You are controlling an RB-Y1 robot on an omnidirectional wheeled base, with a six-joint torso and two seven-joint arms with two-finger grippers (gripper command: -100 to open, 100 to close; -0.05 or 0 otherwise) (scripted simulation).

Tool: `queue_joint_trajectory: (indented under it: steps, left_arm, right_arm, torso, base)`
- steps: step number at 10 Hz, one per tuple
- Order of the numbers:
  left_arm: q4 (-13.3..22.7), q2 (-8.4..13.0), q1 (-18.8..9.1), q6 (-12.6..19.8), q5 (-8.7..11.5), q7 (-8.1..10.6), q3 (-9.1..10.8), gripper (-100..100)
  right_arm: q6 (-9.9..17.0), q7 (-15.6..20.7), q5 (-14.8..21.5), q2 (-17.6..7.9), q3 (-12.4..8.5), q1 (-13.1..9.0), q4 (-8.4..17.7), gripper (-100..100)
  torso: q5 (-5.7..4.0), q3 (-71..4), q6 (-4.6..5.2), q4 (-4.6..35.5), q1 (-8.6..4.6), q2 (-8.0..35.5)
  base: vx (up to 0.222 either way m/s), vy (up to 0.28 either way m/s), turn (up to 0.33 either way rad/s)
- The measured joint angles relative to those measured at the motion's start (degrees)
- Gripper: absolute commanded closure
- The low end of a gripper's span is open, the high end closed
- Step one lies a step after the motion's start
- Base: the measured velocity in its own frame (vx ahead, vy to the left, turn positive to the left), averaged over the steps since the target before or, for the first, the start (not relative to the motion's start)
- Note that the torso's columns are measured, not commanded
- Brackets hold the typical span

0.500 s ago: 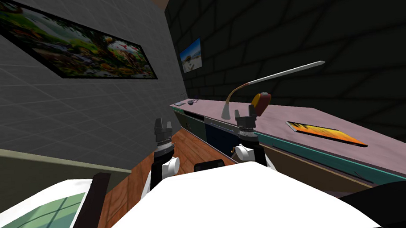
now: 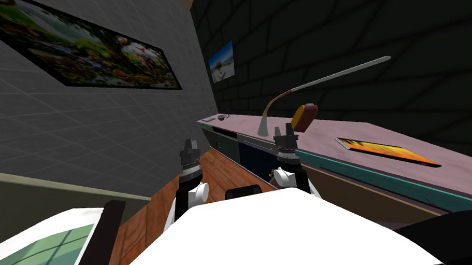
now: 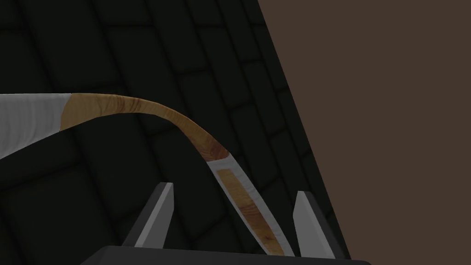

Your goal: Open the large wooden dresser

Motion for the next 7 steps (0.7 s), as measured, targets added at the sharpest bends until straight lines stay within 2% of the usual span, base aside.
queue_joint_trajectory:
  steps: [4, 5, 7]
  left_arm:
    - [0.00, 0.00, 0.00, 0.00, 0.00, 0.00, 0.00, 0]
    - [0.00, 0.00, 0.00, 0.00, 0.00, 0.00, 0.00, 0]
    - [0.02, 0.00, 0.01, 0.00, 0.00, 0.00, 0.00, 0]
  right_arm:
    - [0.00, 0.00, 0.00, 0.00, 0.00, 0.00, 0.00, 0]
    - [0.00, 0.00, 0.00, 0.00, 0.00, 0.00, 0.00, -100]
    - [0.49, 0.95, 1.67, -2.28, 0.37, -0.54, 0.44, -100]
  torso:
    - [0.00, -33.81, 0.00, 16.92, 0.00, 16.93]
    - [0.00, -42.27, 0.00, 21.15, 0.00, 21.16]
    - [0.04, -47.42, -0.01, 23.56, 0.12, 23.48]
  base:
    - [0.000, 0.000, 0.000]
    - [0.026, 0.023, -0.009]
    - [0.066, 0.055, -0.020]
